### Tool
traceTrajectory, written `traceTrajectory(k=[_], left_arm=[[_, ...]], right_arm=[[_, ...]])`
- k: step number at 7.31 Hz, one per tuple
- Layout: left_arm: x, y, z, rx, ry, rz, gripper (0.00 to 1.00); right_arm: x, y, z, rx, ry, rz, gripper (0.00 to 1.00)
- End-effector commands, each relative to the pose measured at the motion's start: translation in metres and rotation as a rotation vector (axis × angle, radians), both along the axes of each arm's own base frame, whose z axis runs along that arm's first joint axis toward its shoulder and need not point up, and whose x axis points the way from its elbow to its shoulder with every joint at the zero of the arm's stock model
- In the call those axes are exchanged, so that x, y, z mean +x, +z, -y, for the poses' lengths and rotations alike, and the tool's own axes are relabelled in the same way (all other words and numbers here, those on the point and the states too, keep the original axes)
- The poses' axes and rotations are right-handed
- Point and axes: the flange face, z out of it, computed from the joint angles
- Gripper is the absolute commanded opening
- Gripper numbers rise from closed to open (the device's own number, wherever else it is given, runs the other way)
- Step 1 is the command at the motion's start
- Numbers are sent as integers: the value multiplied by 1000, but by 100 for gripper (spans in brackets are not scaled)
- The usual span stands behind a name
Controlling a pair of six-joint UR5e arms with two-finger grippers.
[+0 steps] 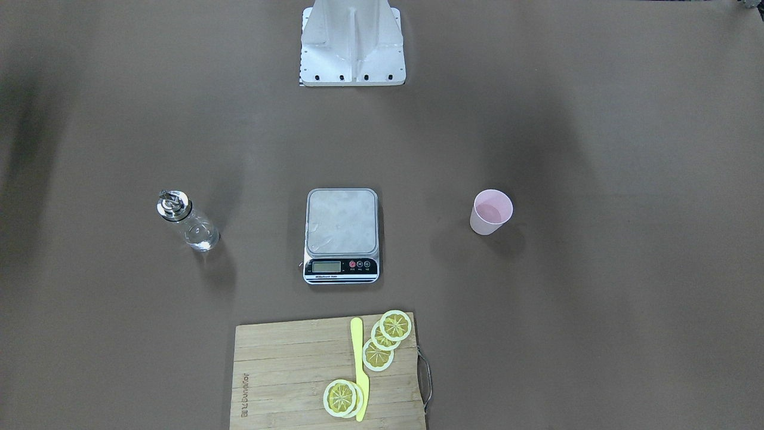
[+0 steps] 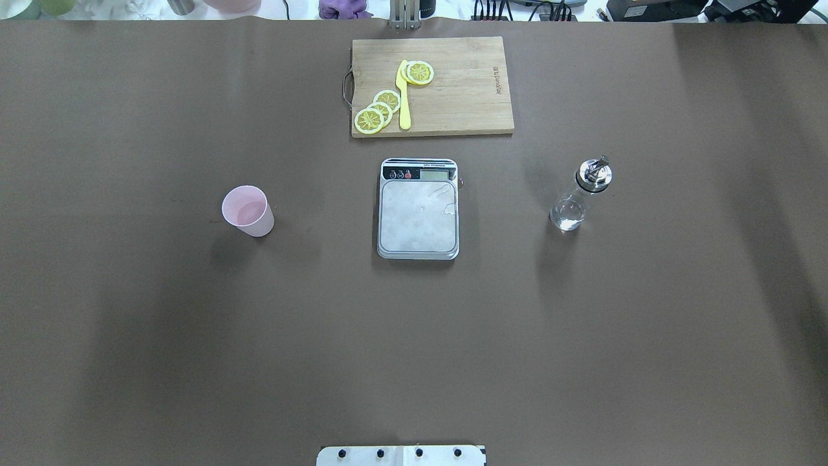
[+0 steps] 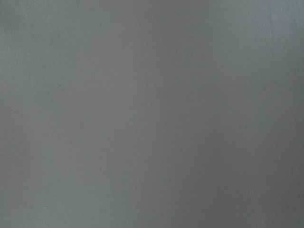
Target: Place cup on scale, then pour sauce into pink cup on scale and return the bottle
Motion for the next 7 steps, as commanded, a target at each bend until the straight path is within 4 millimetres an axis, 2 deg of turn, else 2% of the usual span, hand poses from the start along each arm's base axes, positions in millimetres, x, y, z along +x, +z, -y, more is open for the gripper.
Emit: traceTrajectory(k=[1, 3, 4, 6, 7], left_arm=[[101, -79, 11, -105, -45, -67, 98], [199, -127, 18, -133, -74, -24, 98], [251, -146, 16, -184, -75, -45, 98], [314, -154, 6, -211, -103, -60, 98], [336, -156, 11, -218, -114, -80, 98]], right_arm=[[1, 3, 0, -4, 1, 0, 100], [0, 3, 0, -5, 0, 2, 100], [0, 2, 0, -6, 1, 11, 100], [-1, 3, 0, -7, -1, 13, 100], [-1, 3, 0, -7, -1, 11, 100]])
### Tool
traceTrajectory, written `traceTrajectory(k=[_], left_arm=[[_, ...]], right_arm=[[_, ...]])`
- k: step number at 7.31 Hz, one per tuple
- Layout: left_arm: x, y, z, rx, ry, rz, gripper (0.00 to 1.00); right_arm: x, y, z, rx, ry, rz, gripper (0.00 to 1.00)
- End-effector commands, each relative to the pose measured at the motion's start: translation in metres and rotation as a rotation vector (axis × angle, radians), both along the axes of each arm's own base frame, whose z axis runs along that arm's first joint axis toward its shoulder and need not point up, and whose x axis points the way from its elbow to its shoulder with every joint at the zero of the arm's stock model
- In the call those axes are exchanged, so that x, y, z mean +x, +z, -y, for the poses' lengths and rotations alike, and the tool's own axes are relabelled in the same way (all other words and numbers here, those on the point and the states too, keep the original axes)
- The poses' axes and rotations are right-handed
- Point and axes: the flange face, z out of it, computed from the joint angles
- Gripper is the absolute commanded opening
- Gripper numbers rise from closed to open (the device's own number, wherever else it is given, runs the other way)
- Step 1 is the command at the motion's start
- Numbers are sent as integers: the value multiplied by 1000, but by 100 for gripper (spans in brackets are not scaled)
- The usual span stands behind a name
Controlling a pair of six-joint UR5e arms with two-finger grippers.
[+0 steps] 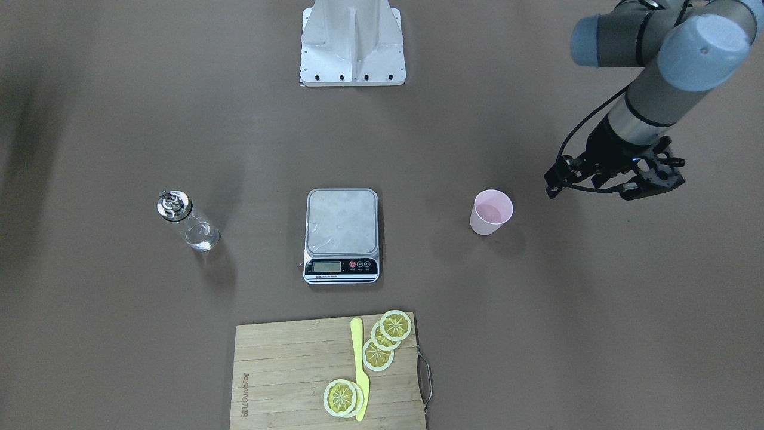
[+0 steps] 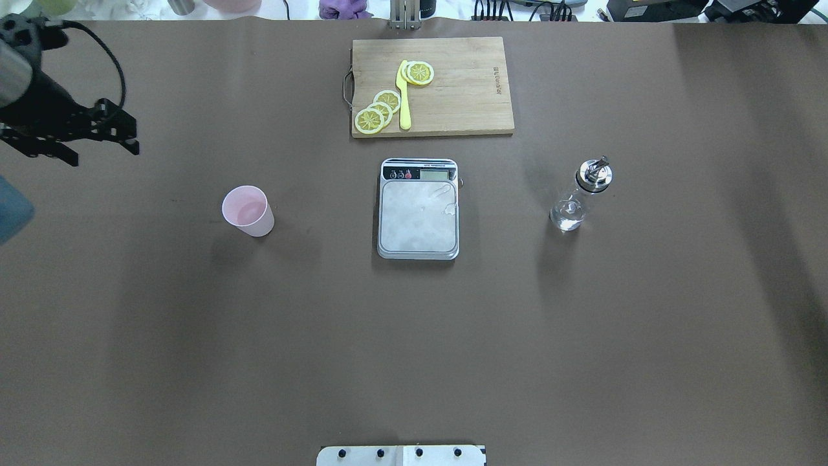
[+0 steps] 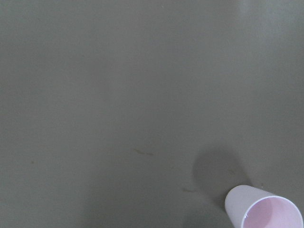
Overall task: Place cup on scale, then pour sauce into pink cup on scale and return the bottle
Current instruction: 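Reach the left gripper to the pink cup and grasp its rim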
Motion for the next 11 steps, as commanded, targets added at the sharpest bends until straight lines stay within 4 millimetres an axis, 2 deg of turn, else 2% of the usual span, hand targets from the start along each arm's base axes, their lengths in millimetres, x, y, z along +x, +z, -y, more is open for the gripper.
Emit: traceTrajectory(k=[1, 2, 5, 8, 11], left_arm=[[51, 1, -1, -1, -18, 7, 98], [69, 6, -10, 5, -2, 28, 98], [82, 15, -7, 14, 9, 23, 97], [86, 19, -6, 23, 13, 16, 81], [97, 18, -15, 23, 35, 14, 72]], right_arm=[[0, 0, 0, 0, 0, 1, 100], [0, 0, 0, 0, 0, 1, 100], [0, 0, 1, -3, 1, 1, 100], [0, 2, 1, -8, 0, 4, 100], [-2, 2, 0, -11, -2, 31, 100]])
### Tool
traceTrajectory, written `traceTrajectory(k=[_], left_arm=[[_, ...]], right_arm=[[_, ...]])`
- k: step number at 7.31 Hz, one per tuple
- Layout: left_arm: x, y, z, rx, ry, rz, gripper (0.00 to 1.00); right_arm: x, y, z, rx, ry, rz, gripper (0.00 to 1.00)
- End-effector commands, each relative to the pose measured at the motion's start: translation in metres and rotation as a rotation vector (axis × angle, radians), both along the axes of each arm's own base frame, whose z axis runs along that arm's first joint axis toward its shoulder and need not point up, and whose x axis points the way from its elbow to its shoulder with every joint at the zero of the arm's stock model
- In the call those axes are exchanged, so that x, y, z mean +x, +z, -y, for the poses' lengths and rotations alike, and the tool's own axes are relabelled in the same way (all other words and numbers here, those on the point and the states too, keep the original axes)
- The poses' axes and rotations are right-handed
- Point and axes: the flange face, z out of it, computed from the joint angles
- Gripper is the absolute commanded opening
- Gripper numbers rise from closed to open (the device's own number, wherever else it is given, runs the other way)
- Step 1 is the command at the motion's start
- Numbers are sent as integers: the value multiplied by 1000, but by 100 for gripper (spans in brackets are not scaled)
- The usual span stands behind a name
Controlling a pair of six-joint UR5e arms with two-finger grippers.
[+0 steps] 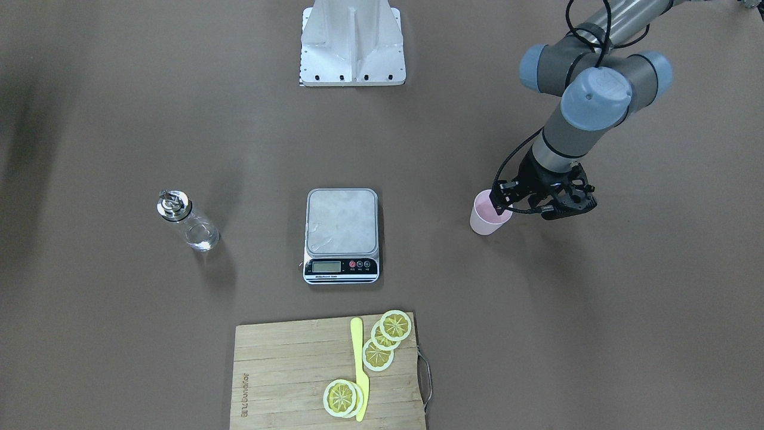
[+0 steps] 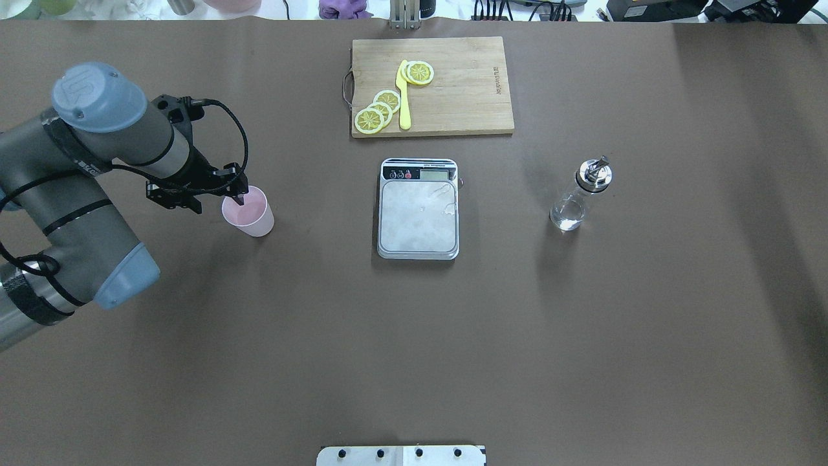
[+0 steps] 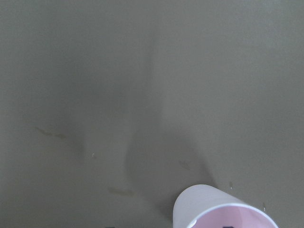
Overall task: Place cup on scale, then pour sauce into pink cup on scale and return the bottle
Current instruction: 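Reach the left gripper to the pink cup and grasp its rim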
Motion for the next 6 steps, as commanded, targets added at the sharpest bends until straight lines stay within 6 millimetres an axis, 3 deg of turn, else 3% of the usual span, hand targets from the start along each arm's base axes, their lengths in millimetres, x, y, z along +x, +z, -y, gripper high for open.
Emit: traceTrajectory(k=[1, 4, 6], left_arm=[[5, 0, -4, 2, 11, 0, 62], [5, -2, -4, 4, 11, -3, 6], [6, -11, -6, 5, 18, -19, 0]], right_arm=[[-1, -1, -1, 0, -3, 16, 100], [-1, -2, 0, 0, 1, 15, 100], [-1, -3, 1, 3, 0, 16, 100]])
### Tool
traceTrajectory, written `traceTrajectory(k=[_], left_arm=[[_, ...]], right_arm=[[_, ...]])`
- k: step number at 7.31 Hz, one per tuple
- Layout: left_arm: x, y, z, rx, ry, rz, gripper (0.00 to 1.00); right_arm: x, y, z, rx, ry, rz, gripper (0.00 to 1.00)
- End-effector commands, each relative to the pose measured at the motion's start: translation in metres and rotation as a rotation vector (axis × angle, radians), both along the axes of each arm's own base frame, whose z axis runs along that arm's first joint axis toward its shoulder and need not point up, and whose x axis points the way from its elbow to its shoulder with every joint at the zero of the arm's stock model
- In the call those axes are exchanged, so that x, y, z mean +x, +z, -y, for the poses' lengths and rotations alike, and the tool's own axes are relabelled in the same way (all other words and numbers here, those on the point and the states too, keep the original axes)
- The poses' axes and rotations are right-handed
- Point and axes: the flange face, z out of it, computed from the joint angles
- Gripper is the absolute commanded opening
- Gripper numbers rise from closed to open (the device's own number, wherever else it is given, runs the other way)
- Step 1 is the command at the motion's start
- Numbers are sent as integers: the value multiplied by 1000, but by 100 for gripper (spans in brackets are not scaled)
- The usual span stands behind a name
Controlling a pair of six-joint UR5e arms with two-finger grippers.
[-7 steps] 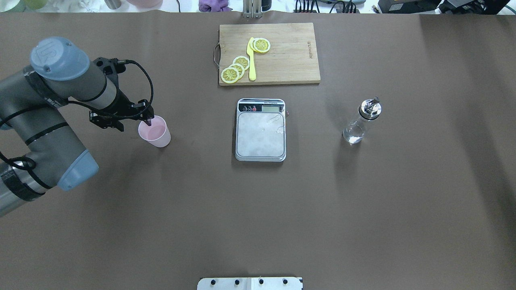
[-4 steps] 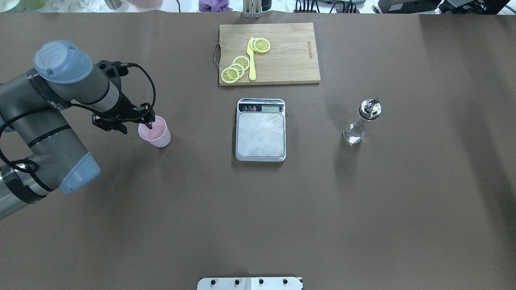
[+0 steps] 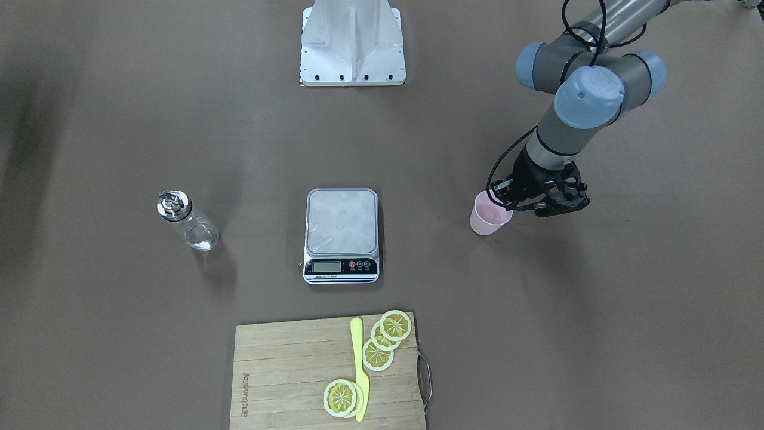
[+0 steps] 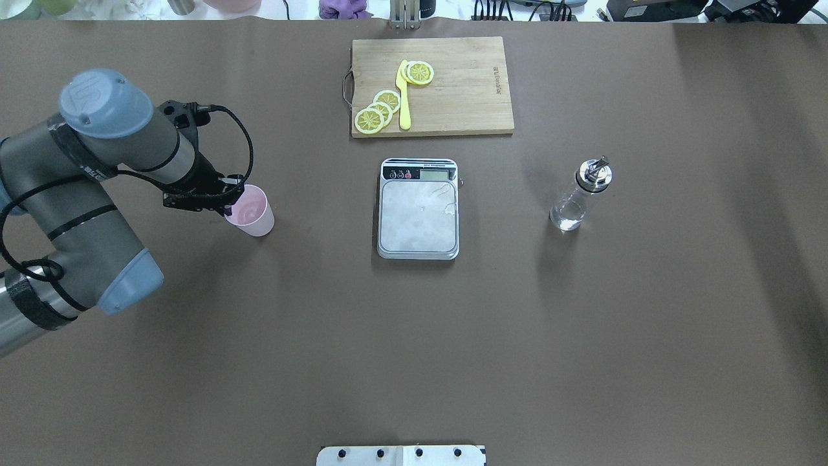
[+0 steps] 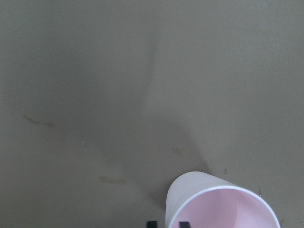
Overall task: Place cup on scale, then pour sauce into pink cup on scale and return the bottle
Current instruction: 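Reach the left gripper to the pink cup and grasp its rim, then carry the pink cup with the left gripper onto the scale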
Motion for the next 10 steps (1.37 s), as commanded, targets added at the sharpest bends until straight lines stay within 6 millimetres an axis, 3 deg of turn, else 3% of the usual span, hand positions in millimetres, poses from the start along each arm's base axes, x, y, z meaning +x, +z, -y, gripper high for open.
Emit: traceTrajectory(k=[1, 2, 3, 4, 5, 6, 8, 9, 10], left_arm=[[-9, -24, -8, 14, 8, -35, 0], [-24, -37, -7, -15, 10, -46, 0], [-27, -59, -1, -13, 3, -55, 0], [-19, -91, 4, -33, -5, -52, 0], [-8, -134, 12, -103, -65, -65, 0], [9, -168, 18, -157, -112, -93, 0], [72, -223, 29, -250, -145, -100, 0], [98, -237, 23, -275, -139, -95, 0], [107, -244, 27, -279, -139, -95, 0]], right_arm=[[0, -1, 1, 2, 0, 1, 100], [0, -1, 1, 3, -1, 3, 100], [0, -1, 0, 3, -1, 3, 100], [0, -1, -1, 4, -3, 6, 100], [-2, -3, -2, 5, -5, 27, 100], [-2, -3, -1, 4, -5, 27, 100], [-2, -4, -1, 6, -2, 26, 100], [-2, -4, -1, 7, -5, 26, 100], [-2, -2, -1, 2, -5, 24, 100]])
